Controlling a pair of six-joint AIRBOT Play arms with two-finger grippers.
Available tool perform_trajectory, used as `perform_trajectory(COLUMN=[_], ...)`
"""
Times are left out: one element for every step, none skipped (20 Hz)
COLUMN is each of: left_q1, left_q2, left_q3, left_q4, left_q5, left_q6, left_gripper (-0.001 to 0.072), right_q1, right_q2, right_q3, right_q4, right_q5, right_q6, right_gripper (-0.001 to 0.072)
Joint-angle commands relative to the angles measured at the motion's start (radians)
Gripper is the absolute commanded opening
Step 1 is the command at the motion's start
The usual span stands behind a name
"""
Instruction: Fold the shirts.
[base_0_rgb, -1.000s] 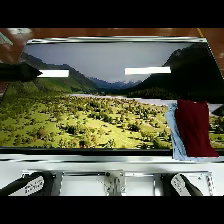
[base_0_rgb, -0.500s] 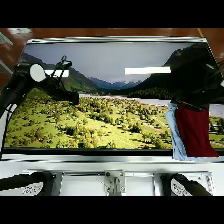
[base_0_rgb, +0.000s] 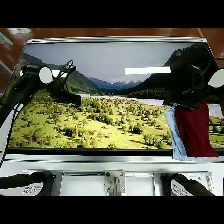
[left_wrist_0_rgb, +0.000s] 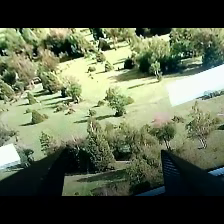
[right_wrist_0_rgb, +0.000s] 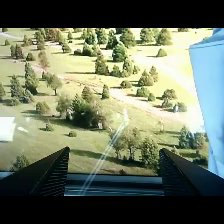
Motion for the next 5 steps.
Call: perform_trajectory(left_q1=[-0.001, -0.001, -0.001, -0.001, -0.001], left_q2=[-0.001, -0.001, -0.001, -0.001, -0.001], left_q3=[0.000, 0.000, 0.000, 0.000, 0.000], left_q4=[0.003, 0.003, 0.003, 0.003, 0.003], left_q5=[-0.001, -0.001, 0.000, 0.000, 0.000], left_q6=[-0.002, -0.002, -0.001, 0.000, 0.002], left_gripper=[0.0703, 0.0702, 0.0703, 0.0702, 0.0702], right_q1=[0.003, 0.003, 0.003, 0.003, 0.003], right_q2=[-0.001, -0.001, -0.001, -0.001, -0.001], right_q3=[0.001, 0.001, 0.001, 0.001, 0.001], right_q4=[0.001, 0.001, 0.001, 0.001, 0.001], right_q5=[0.001, 0.001, 0.001, 0.001, 0.001], right_q6=[0.000, 0.000, 0.000, 0.000, 0.000], right_gripper=[0.0687, 0.0687, 0.0687, 0.0687, 0.0687])
